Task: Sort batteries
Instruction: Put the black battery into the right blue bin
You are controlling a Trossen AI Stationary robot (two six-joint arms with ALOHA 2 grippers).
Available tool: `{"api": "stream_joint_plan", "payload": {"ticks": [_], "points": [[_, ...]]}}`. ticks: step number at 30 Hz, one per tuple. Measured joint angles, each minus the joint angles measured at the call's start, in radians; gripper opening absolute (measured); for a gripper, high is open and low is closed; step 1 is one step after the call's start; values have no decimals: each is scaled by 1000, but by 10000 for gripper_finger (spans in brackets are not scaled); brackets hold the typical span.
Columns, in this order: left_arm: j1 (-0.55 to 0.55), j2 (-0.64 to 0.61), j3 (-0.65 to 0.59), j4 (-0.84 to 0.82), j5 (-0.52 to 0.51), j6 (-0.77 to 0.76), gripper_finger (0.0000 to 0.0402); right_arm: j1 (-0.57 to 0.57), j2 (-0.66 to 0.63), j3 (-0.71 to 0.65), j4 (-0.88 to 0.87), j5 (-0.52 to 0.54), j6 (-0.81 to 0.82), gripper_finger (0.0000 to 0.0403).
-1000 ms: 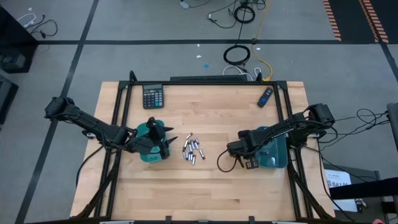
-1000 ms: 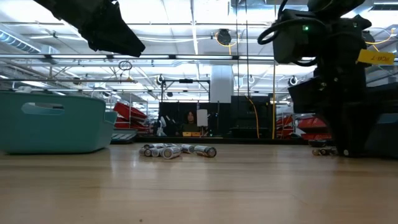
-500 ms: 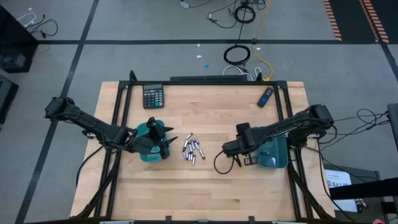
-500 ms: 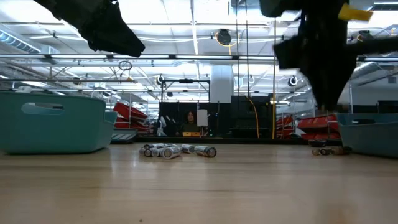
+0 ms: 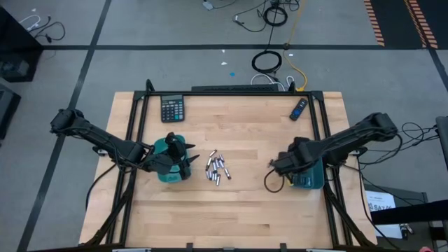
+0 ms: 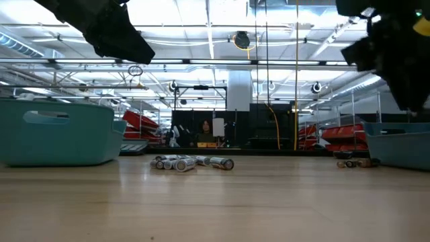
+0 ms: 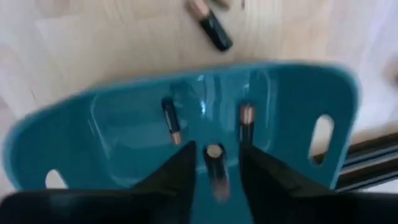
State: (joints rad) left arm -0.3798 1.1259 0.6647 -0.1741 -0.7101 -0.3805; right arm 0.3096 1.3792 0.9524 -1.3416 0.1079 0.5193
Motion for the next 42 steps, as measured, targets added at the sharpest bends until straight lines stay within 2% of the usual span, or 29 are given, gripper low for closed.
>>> {"api": "stream_joint_plan", "payload": {"ticks": [4, 8, 14, 23, 27, 42], "points": [[0, 0, 0, 3, 0, -3, 214, 0, -11, 3, -2, -31, 19, 187], [0, 0, 0, 12, 0, -4, 214, 0, 28, 96, 28, 18, -29, 209], [0, 0, 0, 30, 0, -3, 214, -9, 171, 208, 95, 52, -219, 189], [0, 0, 0, 33, 11, -4, 214, -93, 325, 214, 124, 35, -383, 158], [0, 0, 0, 30, 25, -5, 214, -131, 335, 158, 188, -8, -410, 157], [0, 0, 0, 26, 26, 1, 214, -191, 330, -54, 400, -64, -436, 153]]}}
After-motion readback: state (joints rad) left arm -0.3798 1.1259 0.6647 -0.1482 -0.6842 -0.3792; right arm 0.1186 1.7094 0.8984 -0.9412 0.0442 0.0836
